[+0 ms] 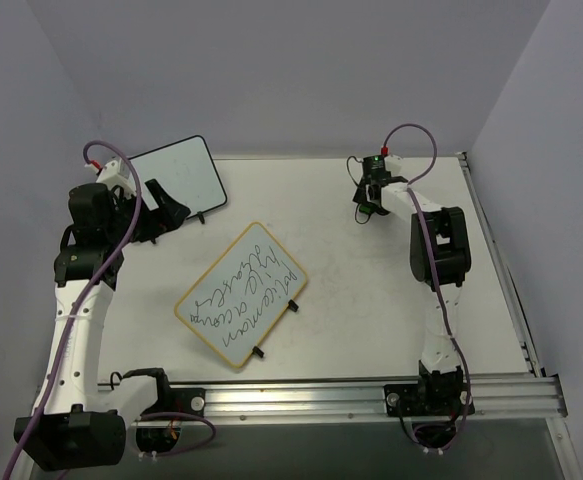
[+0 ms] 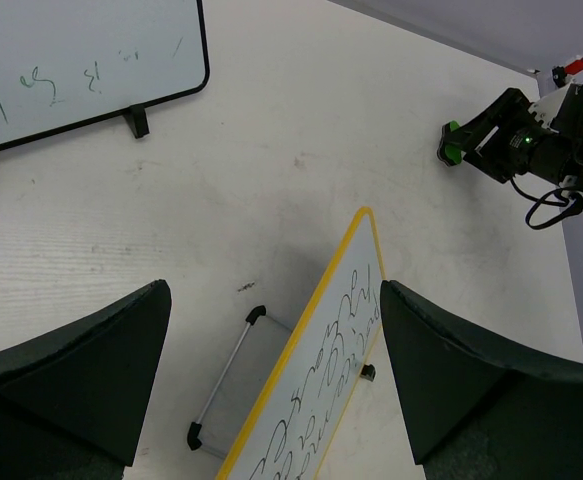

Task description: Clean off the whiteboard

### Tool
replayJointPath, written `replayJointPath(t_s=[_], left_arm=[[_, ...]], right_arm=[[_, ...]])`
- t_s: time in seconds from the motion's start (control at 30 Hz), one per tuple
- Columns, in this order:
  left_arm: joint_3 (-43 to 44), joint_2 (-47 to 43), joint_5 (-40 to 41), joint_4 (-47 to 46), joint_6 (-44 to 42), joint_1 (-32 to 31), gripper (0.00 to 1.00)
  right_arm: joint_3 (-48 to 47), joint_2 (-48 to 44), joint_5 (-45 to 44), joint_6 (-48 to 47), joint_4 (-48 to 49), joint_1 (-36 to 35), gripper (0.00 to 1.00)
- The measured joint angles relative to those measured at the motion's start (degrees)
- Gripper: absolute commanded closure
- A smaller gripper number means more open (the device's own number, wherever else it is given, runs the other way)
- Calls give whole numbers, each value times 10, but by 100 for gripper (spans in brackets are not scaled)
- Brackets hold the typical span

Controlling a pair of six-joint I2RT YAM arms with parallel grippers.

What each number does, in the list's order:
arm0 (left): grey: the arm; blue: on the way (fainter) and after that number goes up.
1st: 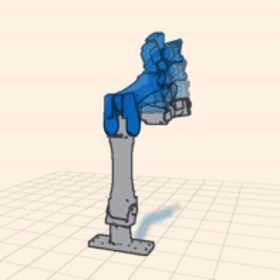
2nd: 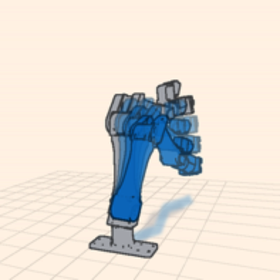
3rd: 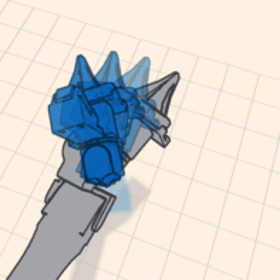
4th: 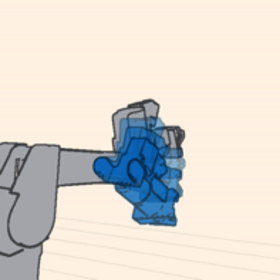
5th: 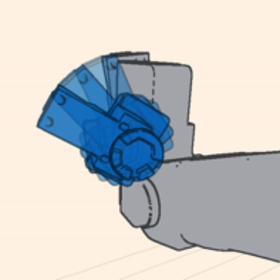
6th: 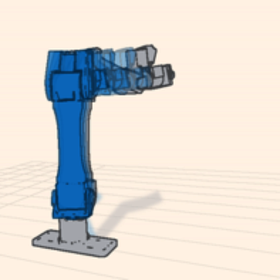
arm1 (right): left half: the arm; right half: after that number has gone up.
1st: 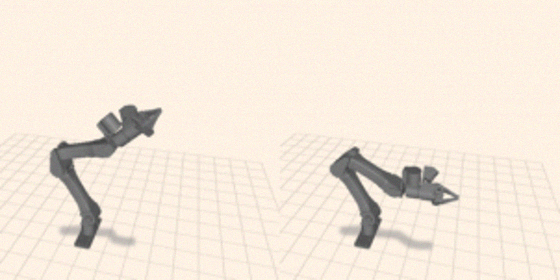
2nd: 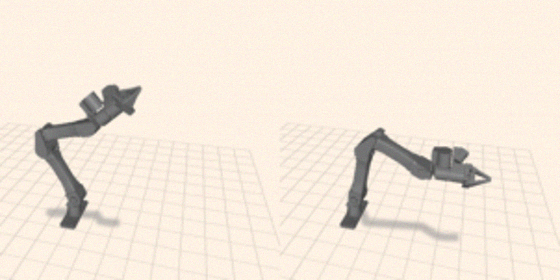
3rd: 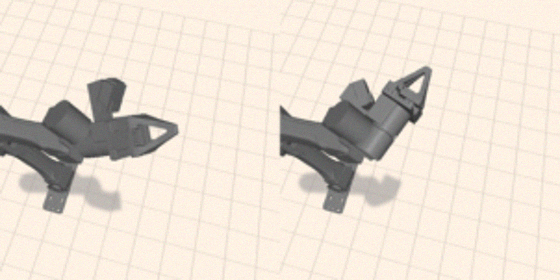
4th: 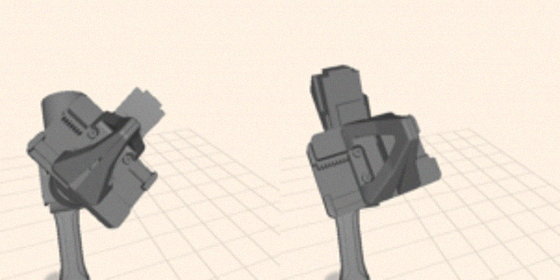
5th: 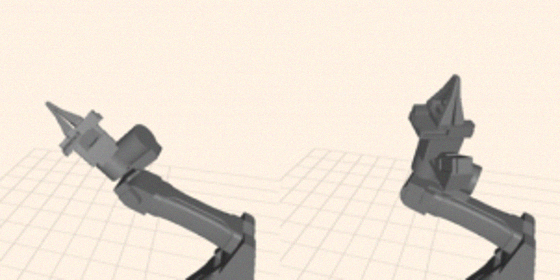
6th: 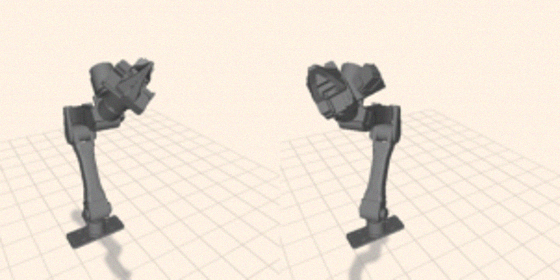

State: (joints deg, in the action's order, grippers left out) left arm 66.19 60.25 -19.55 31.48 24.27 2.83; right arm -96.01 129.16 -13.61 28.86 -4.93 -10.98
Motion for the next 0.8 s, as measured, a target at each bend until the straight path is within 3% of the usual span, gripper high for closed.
replayJointPath(t_s=[0.23,0.37,0.43,0.6,0.67,0.8], left_arm=[[-2,2,-5,0,5,0,6],[-2,5,-7,0,6,0,6],[-2,6,-9,0,6,2,6],[-2,7,-11,-1,6,5,6],[-2,8,-13,-1,7,7,6],[-3,10,-17,-4,8,7,6]], right_arm=[[-5,1,-1,-2,4,0,56],[-21,2,-1,-5,5,0,69],[-28,4,-1,-6,5,0,70],[-33,13,-2,-8,7,0,69],[-35,14,-3,-8,7,0,58],[-35,14,-6,-14,7,0,51]])
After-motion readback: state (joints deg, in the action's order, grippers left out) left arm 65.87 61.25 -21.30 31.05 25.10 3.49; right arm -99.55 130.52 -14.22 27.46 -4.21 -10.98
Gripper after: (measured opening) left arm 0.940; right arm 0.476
